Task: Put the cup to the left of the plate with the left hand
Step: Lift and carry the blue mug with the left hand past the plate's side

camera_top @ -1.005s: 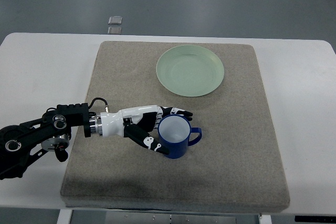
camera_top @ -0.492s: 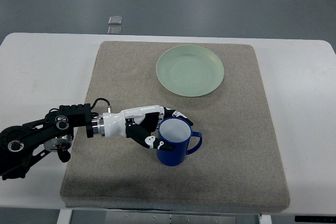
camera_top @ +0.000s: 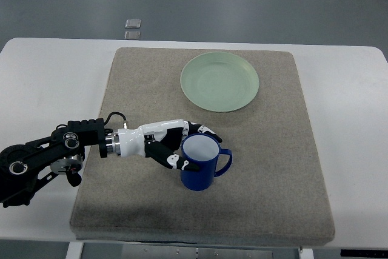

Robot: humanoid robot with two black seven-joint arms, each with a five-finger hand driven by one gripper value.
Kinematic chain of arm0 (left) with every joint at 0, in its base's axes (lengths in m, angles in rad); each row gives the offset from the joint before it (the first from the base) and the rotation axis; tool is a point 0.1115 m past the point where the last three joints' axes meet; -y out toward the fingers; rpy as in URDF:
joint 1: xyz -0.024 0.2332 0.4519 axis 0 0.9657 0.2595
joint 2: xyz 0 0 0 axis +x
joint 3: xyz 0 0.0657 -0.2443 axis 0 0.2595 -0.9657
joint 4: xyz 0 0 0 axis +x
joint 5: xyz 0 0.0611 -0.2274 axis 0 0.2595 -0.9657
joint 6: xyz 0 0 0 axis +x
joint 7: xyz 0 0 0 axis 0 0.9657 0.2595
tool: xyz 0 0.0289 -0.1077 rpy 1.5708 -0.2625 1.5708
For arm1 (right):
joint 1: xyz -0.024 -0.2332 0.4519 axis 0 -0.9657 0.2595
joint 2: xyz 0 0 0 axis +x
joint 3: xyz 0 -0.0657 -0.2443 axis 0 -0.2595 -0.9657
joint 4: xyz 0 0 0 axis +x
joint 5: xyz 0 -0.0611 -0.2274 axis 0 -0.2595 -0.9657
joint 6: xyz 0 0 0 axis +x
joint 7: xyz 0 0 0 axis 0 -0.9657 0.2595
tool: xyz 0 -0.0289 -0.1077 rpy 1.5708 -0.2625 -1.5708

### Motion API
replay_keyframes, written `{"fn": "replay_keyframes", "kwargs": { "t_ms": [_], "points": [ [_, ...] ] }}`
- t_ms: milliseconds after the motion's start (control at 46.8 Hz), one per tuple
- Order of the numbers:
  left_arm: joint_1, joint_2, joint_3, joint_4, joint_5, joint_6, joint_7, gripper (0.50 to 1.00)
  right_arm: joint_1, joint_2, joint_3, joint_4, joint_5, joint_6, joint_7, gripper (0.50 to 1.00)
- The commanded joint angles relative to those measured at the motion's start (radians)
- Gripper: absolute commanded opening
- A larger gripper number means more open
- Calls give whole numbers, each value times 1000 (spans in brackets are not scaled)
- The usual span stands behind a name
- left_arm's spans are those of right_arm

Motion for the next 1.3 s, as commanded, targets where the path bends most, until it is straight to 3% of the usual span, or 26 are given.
{"fn": "replay_keyframes", "kwargs": {
  "t_ms": [0,107,406,599,1005,1283],
  "points": [
    [-3,-2,-3,-1,-1,0,0,608,0,0,0,0,0,0,0,932],
    [-9,1,-3,2,-1,0,-3,559,0,0,0,0,0,0,0,932],
    [-14,-1,-9,0,-19,26,-3,551,0,0,0,0,0,0,0,932],
    [-18,3,-70,3,-21,105,-1,551,0,0,0,0,0,0,0,932],
    [-14,10,-152,74,-42,371,-3,553,0,0,0,0,0,0,0,932],
    [-21,7,-211,174,-98,402,-4,553,0,0,0,0,0,0,0,932]
  ]
}}
